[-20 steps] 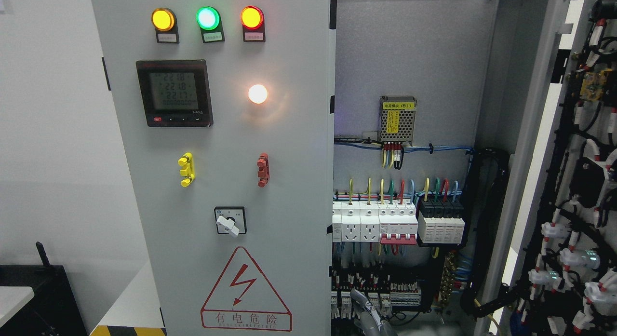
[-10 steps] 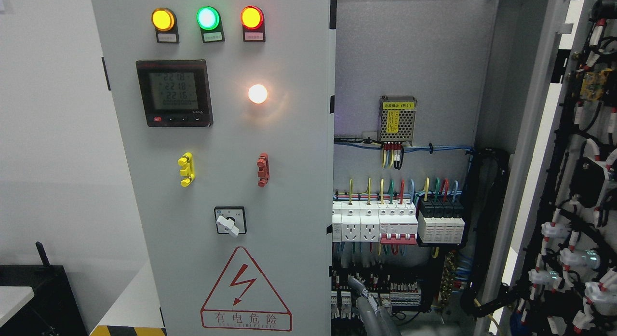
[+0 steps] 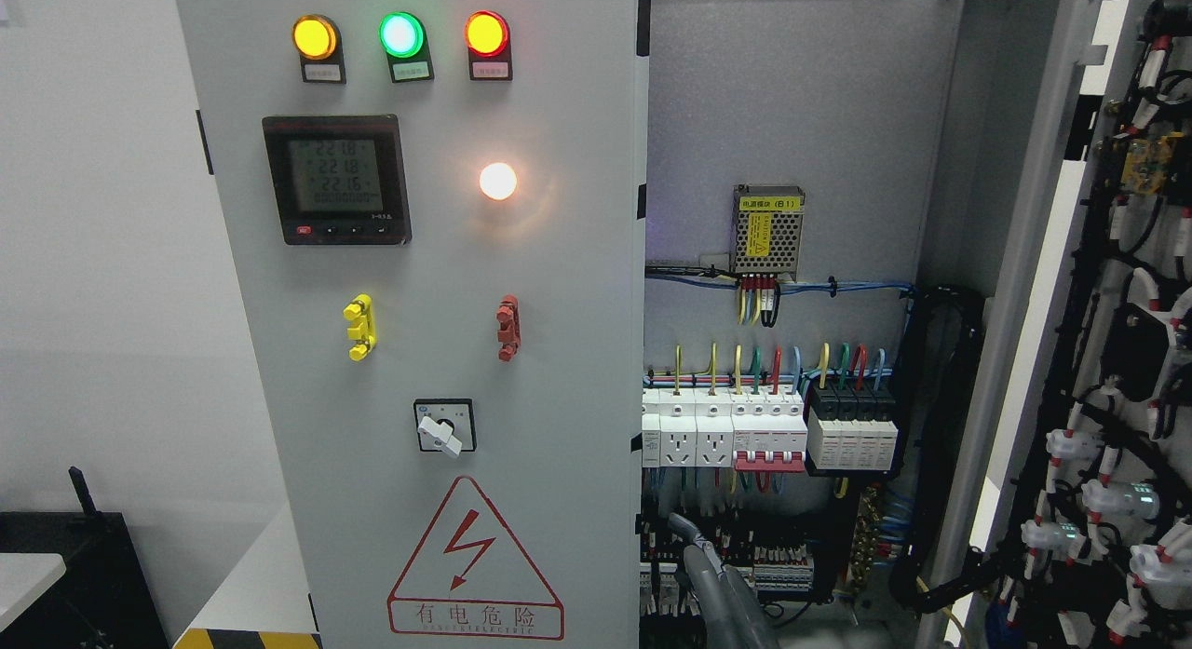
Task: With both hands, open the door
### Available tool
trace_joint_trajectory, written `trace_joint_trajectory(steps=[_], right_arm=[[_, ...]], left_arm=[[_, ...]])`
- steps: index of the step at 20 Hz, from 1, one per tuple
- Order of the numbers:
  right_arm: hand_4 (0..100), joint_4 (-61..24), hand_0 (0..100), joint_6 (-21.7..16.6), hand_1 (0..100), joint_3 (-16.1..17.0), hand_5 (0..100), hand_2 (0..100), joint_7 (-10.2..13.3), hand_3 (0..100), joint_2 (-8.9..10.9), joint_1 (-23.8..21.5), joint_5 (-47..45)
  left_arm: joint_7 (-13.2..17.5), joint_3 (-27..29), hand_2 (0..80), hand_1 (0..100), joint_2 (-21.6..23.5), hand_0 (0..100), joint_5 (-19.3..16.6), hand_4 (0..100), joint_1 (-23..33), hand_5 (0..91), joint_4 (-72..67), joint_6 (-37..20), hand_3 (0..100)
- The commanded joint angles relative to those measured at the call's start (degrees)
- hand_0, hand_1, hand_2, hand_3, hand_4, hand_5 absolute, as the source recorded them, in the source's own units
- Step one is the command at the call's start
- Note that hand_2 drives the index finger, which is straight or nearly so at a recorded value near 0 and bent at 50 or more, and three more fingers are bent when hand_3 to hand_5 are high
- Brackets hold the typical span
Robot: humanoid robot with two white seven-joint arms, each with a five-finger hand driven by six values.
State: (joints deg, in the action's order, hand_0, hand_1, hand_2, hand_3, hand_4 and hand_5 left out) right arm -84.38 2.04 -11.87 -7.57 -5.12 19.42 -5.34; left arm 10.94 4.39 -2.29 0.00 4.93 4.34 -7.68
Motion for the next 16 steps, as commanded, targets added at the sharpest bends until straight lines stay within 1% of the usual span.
trace_joint_trajectory(steps=[1,3,11,12,13,14,16], right_arm=[[0,2.56,38,1.12,0,0.01,0,0,-0.25,0,0.20,1.94,-1.59],[0,2.56,38,1.74,0,-0.08,0,0,-0.25,0,0.29,2.29,-2.73],[0,2.47,38,1.83,0,-0.17,0,0,-0.42,0,0.55,3.26,-2.92],[0,2.47,38,1.83,0,-0.17,0,0,-0.60,0,0.55,3.34,-2.92],[0,2.47,38,1.83,0,-0.17,0,0,-1.73,0,0.64,3.43,-2.83],[0,2.47,38,1.83,0,-0.17,0,0,-2.35,0,0.64,3.43,-2.83],[0,2.47,38,1.83,0,-0.17,0,0,-2.45,0,0.64,3.43,-2.92]], left_arm=[[0.05,0.00,0.0,0,0.00,0,1.23,0,-0.01,0.0,0.06,0.03,0],[0.04,0.00,0.0,0,0.00,0,1.23,0,-0.01,0.0,-0.03,0.03,0],[0.05,0.00,0.0,0,0.00,0,1.23,0,0.08,0.0,-0.03,0.03,0],[0.05,0.00,0.0,0,0.00,0,1.23,0,-0.01,0.0,-0.03,0.03,0],[0.05,0.00,0.0,0,0.00,0,1.23,0,-0.01,0.0,-0.03,0.03,0],[0.05,0.00,0.0,0,0.00,0,1.23,0,-0.01,0.0,-0.03,0.03,0],[-0.04,0.00,0.0,0,0.00,0,1.23,0,-0.01,0.0,-0.03,0.03,0]])
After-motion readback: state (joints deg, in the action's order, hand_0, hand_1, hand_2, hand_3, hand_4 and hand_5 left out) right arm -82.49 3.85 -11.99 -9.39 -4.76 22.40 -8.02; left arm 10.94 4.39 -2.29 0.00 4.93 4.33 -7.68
